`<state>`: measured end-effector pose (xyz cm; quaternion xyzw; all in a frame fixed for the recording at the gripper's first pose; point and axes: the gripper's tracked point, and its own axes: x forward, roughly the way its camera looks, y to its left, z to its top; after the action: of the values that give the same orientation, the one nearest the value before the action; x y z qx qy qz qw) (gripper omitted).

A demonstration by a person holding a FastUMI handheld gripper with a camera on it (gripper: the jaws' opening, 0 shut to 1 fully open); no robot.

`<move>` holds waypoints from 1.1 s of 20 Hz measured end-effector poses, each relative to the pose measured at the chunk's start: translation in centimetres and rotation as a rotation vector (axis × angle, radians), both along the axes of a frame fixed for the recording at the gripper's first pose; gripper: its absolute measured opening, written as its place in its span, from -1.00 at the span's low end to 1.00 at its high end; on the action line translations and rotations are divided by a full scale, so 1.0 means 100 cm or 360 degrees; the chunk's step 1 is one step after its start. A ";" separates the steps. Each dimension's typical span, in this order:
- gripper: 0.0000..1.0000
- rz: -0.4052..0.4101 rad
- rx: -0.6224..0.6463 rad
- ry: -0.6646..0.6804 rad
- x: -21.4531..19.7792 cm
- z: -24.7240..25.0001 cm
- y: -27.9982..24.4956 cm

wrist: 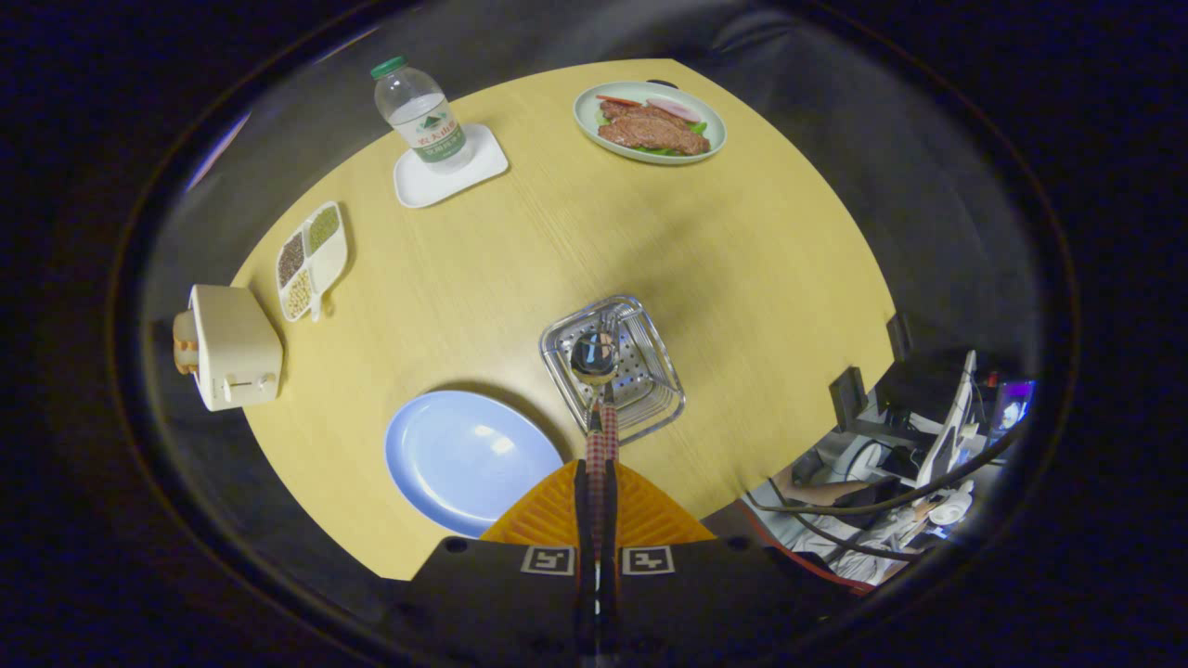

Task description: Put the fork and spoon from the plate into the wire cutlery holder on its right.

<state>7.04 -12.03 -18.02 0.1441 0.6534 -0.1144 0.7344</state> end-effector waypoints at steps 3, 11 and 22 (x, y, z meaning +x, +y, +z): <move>-0.89 0.0023 -0.0019 0.0030 0.005 -0.007 -0.004; 0.01 0.0010 -0.0008 -0.0046 0.009 0.008 -0.004; 1.00 0.0092 -0.0145 -0.0570 0.014 0.068 -0.018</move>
<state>8.42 -13.81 -11.27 0.1100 0.5103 -0.0952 0.8476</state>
